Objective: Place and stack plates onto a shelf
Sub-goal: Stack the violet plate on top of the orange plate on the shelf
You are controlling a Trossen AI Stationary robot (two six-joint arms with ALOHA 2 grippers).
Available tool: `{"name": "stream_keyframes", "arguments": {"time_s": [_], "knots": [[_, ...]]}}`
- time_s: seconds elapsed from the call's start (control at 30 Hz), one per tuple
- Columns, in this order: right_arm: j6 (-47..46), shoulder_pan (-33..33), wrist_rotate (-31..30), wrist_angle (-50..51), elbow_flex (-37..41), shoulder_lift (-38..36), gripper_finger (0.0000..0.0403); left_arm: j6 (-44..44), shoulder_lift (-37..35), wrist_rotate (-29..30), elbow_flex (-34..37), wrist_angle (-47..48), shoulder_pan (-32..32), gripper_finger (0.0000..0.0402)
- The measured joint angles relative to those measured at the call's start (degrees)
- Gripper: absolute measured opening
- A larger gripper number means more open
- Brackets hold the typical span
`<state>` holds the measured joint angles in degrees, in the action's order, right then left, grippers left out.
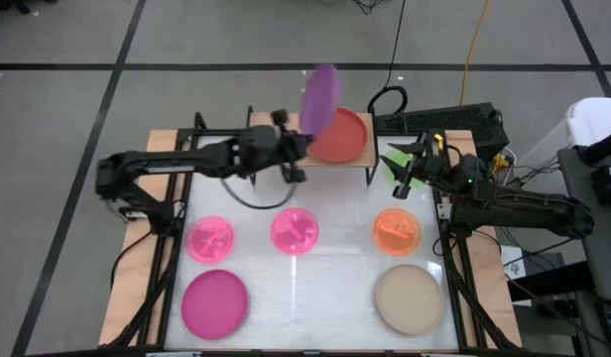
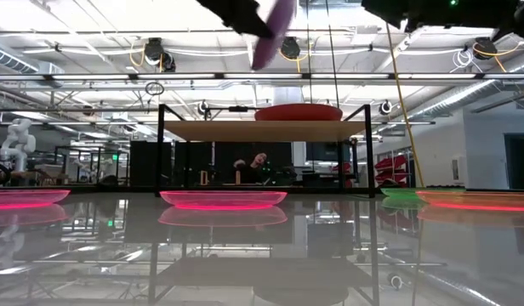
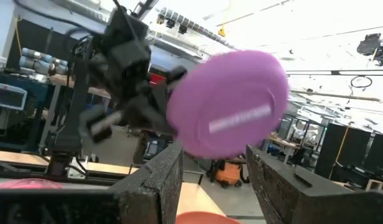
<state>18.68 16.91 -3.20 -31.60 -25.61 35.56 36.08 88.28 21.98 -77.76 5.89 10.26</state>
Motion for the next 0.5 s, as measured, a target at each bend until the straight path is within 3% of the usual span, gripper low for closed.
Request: {"name": "stream_keyframes", "arguments": {"time_s": [0.23,0.5], "knots": [[-0.17,0.00,0.00,3.87,0.00,-2.98,0.0155,3.52,11.51,-1.37,-10.34,9.35,0.66,0.0018],[0.00,0.00,0.00,7.06,0.00,-4.70,0.0155,2.63,14.76,-1.76,-11.67,12.44,1.65,0.0042]]}}
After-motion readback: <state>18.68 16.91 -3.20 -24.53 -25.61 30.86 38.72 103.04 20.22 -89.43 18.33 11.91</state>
